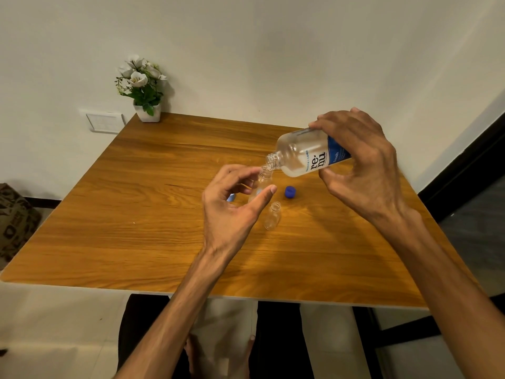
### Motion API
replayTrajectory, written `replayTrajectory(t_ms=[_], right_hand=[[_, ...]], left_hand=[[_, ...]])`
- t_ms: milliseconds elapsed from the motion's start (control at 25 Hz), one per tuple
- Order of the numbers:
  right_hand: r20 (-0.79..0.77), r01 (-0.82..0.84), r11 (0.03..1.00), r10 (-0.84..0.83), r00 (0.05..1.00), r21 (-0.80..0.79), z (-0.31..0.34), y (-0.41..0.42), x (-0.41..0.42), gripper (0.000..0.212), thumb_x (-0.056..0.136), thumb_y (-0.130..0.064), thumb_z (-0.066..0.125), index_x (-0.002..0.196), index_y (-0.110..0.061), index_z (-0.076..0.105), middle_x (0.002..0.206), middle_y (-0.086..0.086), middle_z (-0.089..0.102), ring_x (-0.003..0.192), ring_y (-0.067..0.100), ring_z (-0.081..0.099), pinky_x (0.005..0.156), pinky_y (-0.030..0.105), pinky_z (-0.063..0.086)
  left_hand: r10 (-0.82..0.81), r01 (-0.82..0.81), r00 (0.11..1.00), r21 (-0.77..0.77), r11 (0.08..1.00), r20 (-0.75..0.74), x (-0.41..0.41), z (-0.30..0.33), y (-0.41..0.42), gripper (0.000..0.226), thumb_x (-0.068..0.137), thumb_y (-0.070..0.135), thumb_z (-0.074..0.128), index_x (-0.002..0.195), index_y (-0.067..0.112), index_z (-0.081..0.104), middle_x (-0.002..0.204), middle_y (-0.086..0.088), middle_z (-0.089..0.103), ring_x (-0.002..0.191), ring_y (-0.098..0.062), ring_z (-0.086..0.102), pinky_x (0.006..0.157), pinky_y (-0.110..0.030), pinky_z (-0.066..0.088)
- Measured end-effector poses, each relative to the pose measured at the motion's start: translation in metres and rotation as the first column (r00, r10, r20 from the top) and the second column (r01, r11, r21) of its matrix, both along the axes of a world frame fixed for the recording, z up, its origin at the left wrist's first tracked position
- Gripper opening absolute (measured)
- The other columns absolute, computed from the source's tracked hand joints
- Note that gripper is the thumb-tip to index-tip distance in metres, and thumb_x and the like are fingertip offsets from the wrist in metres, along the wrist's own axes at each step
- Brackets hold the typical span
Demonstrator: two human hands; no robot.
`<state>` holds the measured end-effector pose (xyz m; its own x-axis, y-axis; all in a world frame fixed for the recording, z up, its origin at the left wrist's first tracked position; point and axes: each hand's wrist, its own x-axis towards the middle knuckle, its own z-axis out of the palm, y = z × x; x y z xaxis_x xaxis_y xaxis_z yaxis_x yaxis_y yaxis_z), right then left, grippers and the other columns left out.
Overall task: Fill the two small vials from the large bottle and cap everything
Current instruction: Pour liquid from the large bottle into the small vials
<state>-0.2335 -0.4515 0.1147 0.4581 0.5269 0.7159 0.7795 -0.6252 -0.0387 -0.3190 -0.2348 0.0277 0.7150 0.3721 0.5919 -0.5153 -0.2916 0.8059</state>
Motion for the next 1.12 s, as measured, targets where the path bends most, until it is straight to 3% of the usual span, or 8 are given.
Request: replayTrajectory(t_ms=[1120], right_hand=[[0.019, -0.007, 1.0, 0.007, 1.0, -0.02, 0.0079, 0.0013, 0.0012, 0.063, 0.076, -0.003, 0.076, 0.138, -0.007, 0.065, 0.14, 0.013, 0.065, 0.136, 0.03, 0.057, 0.125, 0.046, 0.034]], left_hand=[[0.007, -0.007, 1.0, -0.022, 1.0, -0.001, -0.0034, -0.0022, 0.0021, 0.036, 0.078, 0.011, 0.091, 0.11, 0.016, 0.074, 0.105, -0.005, 0.071, 0.088, -0.018, 0.07, 0.073, -0.033, 0.062]])
